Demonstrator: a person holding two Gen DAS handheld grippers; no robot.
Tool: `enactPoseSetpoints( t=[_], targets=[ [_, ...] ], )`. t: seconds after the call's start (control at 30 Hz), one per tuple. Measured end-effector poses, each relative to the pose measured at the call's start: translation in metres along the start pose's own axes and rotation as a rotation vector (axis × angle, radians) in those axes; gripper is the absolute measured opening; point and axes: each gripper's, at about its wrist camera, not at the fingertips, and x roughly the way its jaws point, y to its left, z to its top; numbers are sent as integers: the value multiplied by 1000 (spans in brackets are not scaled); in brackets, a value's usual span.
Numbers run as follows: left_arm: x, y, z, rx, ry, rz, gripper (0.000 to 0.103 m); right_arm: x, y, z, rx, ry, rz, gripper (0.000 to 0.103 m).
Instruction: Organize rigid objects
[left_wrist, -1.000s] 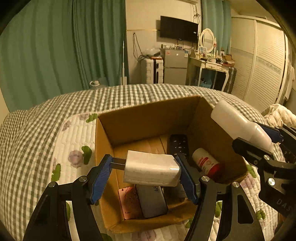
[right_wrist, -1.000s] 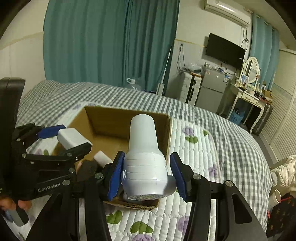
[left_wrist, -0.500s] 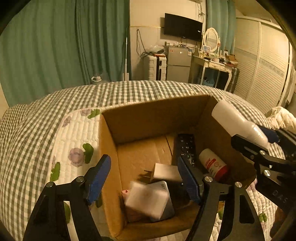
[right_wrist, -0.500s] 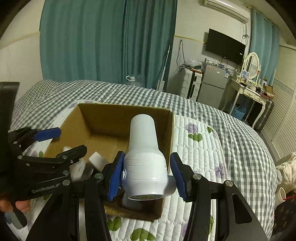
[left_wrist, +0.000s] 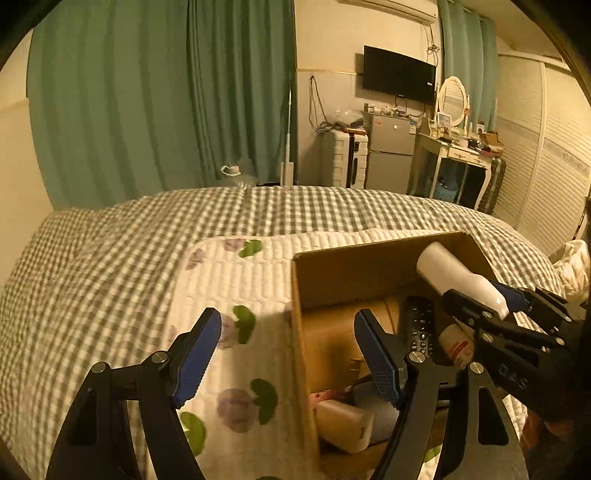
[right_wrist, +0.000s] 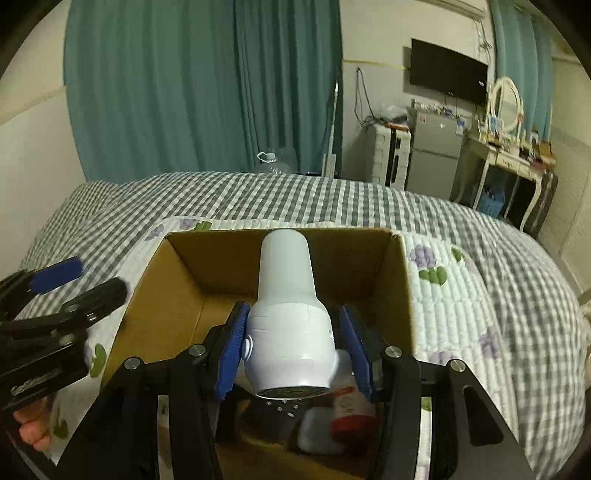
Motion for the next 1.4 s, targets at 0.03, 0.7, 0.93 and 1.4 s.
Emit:
enactPoseSetpoints(
  t=[0.03,0.7,0.93,1.4],
  targets=[
    [-2,2,0,1,-2,1,77,3,1,0,4,10,-10,52],
    [-153,-11,11,15,-229,18,86,-167,10,-2,-76,-150,-75,71],
    [-188,-16,0,-3,-273,21,91,-227,6,-14,-41,-243,-75,98],
    [-168,-34,-70,27,-235,59,94,-211,0,-73,-53,-283,-64,103]
  ],
)
